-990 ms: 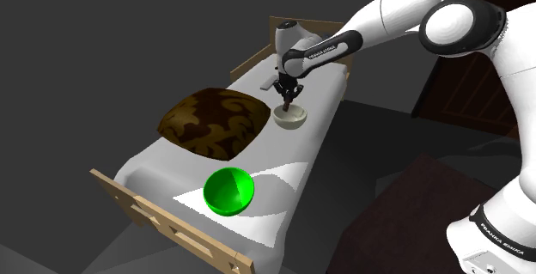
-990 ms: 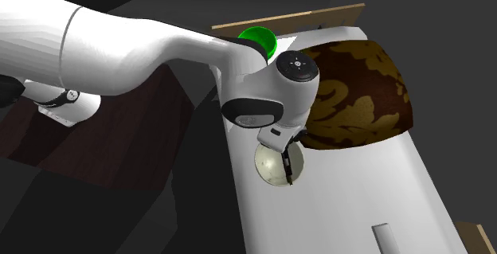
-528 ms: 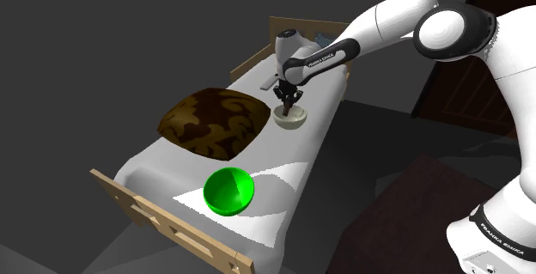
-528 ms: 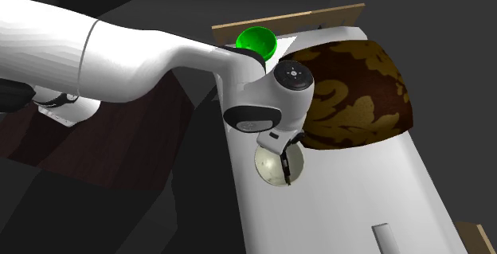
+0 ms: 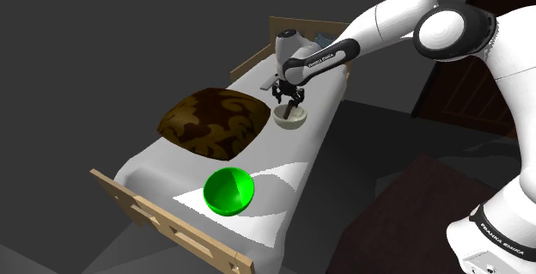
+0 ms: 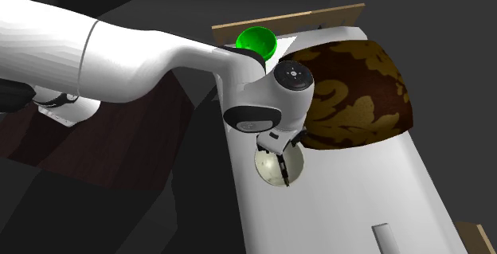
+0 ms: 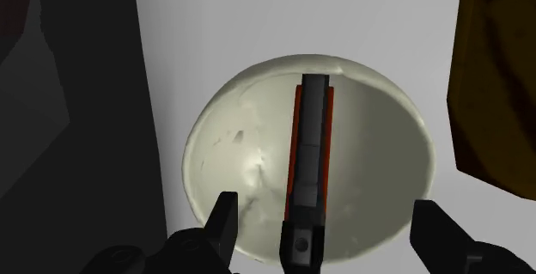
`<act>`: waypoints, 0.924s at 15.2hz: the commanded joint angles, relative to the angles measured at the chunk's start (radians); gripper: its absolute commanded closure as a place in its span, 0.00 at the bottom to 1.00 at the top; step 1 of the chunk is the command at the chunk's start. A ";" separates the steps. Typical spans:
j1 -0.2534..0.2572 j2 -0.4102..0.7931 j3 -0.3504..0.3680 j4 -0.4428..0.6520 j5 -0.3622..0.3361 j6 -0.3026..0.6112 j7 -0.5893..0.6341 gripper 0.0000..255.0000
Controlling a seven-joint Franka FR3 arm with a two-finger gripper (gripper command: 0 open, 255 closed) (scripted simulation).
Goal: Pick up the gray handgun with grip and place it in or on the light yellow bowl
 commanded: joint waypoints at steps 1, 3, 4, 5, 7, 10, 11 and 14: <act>0.000 0.000 0.000 0.000 0.000 0.000 0.000 0.00; 0.000 0.000 0.000 0.000 0.000 0.000 0.000 0.00; -0.003 -0.023 0.007 -0.008 0.007 -0.016 -0.002 0.00; -0.005 -0.046 0.014 -0.013 0.014 -0.033 -0.005 0.00; -0.009 -0.084 0.027 -0.020 0.028 -0.065 -0.011 0.00; -0.009 -0.084 0.027 -0.020 0.028 -0.065 -0.011 0.00; -0.009 -0.084 0.027 -0.020 0.028 -0.065 -0.011 0.00; -0.009 -0.084 0.027 -0.020 0.028 -0.065 -0.011 0.00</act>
